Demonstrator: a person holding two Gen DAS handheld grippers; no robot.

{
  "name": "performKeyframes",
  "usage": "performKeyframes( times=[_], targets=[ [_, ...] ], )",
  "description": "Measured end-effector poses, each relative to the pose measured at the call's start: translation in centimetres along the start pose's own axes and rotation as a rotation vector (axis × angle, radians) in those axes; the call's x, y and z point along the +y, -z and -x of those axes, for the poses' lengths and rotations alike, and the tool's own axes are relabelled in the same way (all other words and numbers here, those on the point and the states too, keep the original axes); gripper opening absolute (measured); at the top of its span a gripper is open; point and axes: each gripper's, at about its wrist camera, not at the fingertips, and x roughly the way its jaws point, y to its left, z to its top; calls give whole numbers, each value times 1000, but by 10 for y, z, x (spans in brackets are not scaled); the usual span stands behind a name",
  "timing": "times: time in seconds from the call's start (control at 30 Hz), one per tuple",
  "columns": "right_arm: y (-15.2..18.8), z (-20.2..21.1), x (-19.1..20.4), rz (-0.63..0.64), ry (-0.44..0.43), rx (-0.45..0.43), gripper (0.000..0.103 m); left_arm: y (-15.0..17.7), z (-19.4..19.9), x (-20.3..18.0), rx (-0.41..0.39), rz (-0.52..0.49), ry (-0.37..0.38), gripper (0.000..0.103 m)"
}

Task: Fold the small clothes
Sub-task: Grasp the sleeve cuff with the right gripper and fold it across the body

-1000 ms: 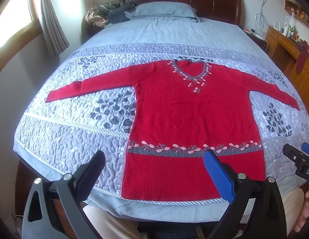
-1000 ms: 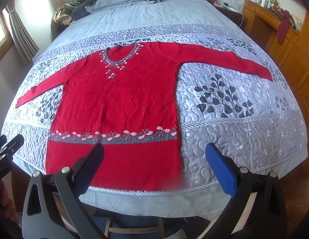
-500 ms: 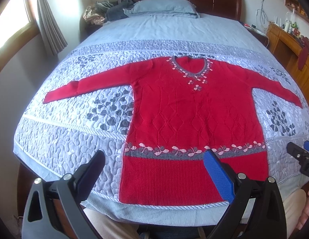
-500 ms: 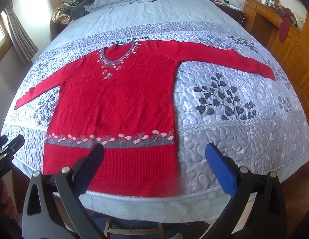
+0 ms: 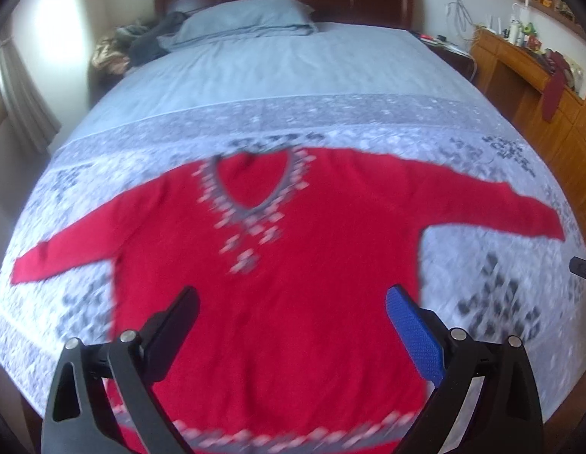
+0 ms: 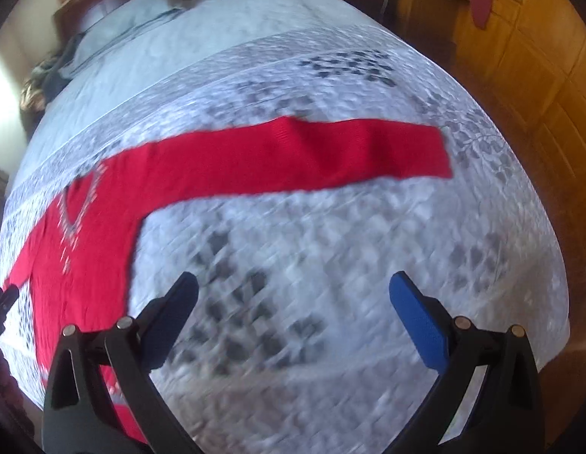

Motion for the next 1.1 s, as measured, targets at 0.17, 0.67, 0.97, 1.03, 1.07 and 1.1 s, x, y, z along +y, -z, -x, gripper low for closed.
performKeyframes(
  times=[0.17,0.67,0.97,1.03,1.07,1.1],
  targets=[
    [-65,-49,-92,-93,51,80,100,-49,-52,-84,11,-30,51,99],
    [-97,-134,-161,-182,20,169,46,-79,-135,-157,104,-46,44,99],
    [-103,-79,-124,-206,-157,47,9,-68,-125,-80,90,11,3,99],
    [-106,-70,-75,-108,-179,36,9,-65,-122,-56,89,36,-12,99],
    [-108,-69,-54,-68,-180,34,9,-64,-121,-40,93,50,-25,99],
    [-108,-70,-34,-38,-182,35,9,-63,-121,-28,96,59,-37,99]
  ],
)
